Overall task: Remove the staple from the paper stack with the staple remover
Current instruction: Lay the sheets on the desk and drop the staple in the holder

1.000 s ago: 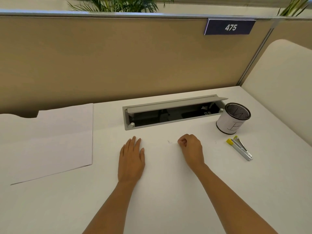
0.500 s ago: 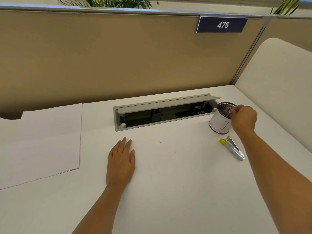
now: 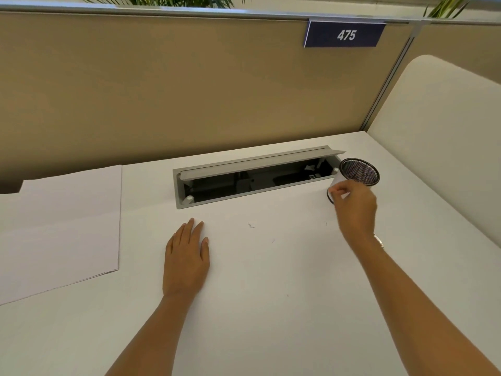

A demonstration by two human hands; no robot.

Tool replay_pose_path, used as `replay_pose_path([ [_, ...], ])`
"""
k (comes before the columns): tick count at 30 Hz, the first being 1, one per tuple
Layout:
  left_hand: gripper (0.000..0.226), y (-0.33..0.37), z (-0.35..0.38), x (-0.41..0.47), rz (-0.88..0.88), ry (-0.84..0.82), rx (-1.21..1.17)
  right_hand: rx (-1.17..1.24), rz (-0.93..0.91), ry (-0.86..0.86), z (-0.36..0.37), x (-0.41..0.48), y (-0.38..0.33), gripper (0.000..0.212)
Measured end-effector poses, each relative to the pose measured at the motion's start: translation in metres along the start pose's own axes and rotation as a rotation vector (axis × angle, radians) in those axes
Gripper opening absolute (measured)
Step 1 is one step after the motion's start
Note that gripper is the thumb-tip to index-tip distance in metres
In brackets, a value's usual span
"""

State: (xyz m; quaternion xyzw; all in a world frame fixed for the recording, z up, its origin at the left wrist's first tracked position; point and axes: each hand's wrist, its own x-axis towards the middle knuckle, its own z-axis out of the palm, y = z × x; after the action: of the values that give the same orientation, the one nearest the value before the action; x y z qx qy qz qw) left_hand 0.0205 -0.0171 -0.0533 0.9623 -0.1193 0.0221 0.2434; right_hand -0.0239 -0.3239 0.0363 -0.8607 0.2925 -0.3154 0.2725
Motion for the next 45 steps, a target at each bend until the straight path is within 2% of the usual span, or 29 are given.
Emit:
replay_pose_path([
  [6, 0.046, 0.001, 0.0, -0.001, 0.0, 0.0, 0.001, -0.191, 0.245, -0.184, 0.025, -0.022, 0.021, 0.016],
  [10, 0.046, 0.0, 0.0, -0.001, -0.003, 0.002, 0.003, -0.281, 0.342, -0.229, 0.029, -0.022, 0.027, 0.02],
  [15, 0.047, 0.0, 0.001, 0.0, -0.008, -0.003, 0.003, -0.272, 0.397, -0.242, 0.031, -0.022, 0.029, 0.015],
  [22, 0.046, 0.0, 0.0, 0.0, 0.001, -0.006, 0.005, -0.32, 0.306, -0.36, 0.03, -0.02, 0.033, 0.018],
  [27, 0.046, 0.0, 0.0, -0.001, -0.005, -0.005, 0.003, -0.321, 0.225, -0.417, 0.026, -0.027, 0.029, 0.029],
  [30, 0.046, 0.001, 0.0, 0.0, -0.006, -0.007, 0.002, -0.263, 0.128, -0.43, 0.03, -0.026, 0.033, 0.018],
  [32, 0.046, 0.001, -0.001, 0.0, -0.003, -0.007, 0.002, -0.216, 0.193, -0.412, 0.029, -0.021, 0.039, 0.022],
  [34, 0.046, 0.001, -0.001, 0.0, -0.002, -0.003, 0.005, -0.169, 0.309, -0.483, 0.026, -0.019, 0.045, 0.028],
  [40, 0.045, 0.002, -0.001, -0.001, 0.0, 0.0, 0.016, -0.125, 0.227, -0.326, 0.024, -0.026, 0.05, 0.012],
  [45, 0.045, 0.001, -0.001, 0.0, -0.001, -0.002, 0.013, -0.188, 0.116, -0.305, 0.025, -0.024, 0.042, 0.008],
])
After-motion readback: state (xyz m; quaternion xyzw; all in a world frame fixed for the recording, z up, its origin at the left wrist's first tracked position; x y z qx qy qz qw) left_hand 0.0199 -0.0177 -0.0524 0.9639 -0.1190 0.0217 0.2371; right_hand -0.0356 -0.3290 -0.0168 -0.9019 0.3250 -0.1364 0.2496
